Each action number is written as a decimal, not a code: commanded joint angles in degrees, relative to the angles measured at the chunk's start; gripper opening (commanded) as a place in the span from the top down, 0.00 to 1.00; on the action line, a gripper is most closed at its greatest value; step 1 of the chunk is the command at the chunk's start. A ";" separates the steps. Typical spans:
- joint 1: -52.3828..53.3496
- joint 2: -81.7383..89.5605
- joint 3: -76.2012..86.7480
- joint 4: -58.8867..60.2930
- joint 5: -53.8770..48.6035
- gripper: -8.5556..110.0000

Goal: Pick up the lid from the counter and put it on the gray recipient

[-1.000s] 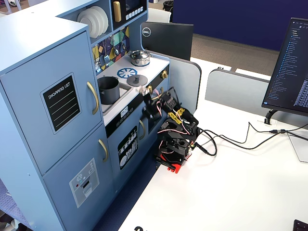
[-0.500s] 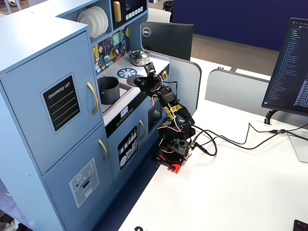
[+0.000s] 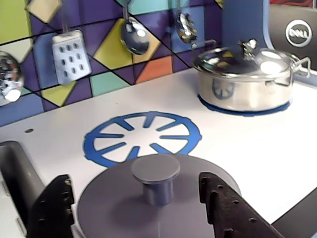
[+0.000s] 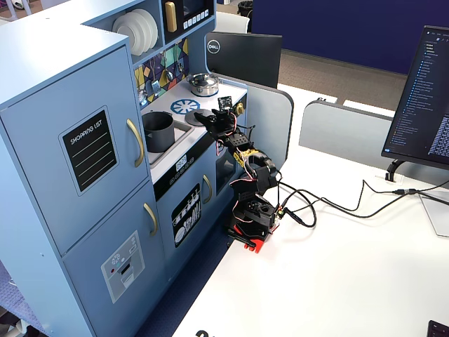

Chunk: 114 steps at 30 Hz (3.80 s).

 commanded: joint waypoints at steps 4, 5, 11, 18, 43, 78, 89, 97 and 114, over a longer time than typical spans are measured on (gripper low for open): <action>1.76 -8.53 -8.00 -4.92 0.35 0.67; 1.76 -9.76 -8.70 -5.27 0.26 0.67; 2.02 -16.70 -11.95 -8.61 0.26 0.67; 0.97 -24.43 -16.26 -10.46 -0.18 0.67; -2.02 -33.57 -21.09 -15.47 0.70 0.93; -31.38 -13.54 -32.08 10.46 0.79 0.93; -33.31 -17.75 -29.71 6.24 -0.79 0.93; -33.49 -17.14 -27.42 5.89 -1.76 0.93; -31.82 -17.23 -22.76 0.79 -1.85 0.85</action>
